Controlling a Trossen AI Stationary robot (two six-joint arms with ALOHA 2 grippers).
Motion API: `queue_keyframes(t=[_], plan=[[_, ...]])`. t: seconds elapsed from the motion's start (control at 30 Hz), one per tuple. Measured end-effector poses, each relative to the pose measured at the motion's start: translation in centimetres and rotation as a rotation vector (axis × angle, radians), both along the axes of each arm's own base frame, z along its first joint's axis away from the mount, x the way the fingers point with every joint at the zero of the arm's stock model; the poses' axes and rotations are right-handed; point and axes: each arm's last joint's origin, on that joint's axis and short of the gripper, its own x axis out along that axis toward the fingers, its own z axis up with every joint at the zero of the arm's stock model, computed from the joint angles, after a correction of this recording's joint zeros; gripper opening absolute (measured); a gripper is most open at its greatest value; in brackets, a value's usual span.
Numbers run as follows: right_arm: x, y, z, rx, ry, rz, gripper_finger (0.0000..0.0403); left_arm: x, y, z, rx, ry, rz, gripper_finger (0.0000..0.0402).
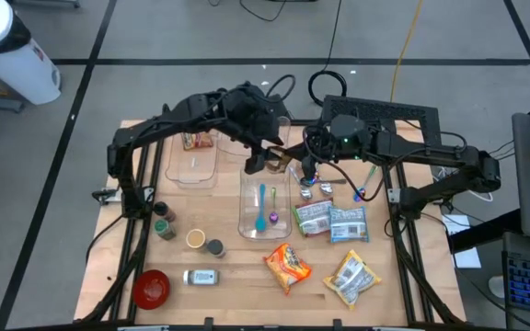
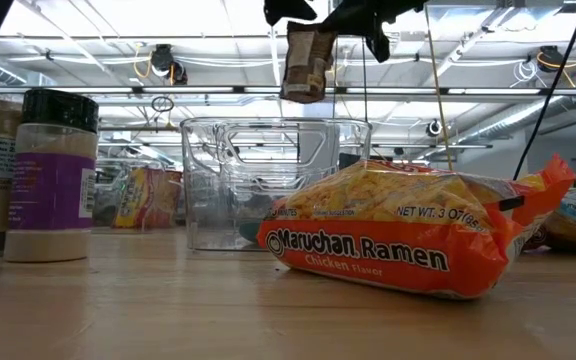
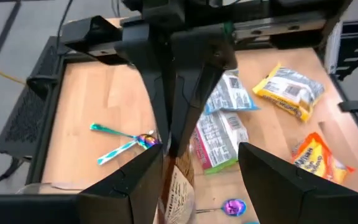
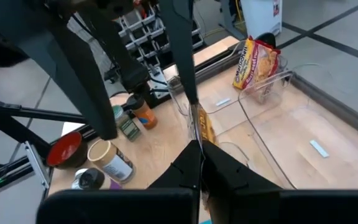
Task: Pick & Place Food Item
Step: Put the brown seasoning pack into the top right transparent bin
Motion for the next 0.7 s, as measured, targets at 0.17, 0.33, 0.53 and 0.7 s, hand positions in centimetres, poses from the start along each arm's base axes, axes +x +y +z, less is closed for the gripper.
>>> queue_keyframes(t=[0.17, 0.33, 0.53, 0.7], plan=[[0.07, -0.02, 0.21, -0.005, -0.023, 0.002, 0.0, -0.07, 0.07, -0.21, 0.021, 0.026, 0.028, 0.0218], [0.13, 0.02, 0.45, -0.005, -0.048, 0.021, 0.0, -0.12, 0.15, -0.29, 0.033, 0.038, 0.05, 0.0203], [0.12, 0.03, 0.43, -0.004, -0.046, 0.022, 0.0, -0.12, 0.19, -0.3, 0.043, 0.041, 0.062, 0.0129], [0.12, 0.03, 0.43, -0.003, -0.046, 0.023, 0.0, -0.12, 0.19, -0.3, 0.043, 0.041, 0.062, 0.0063]])
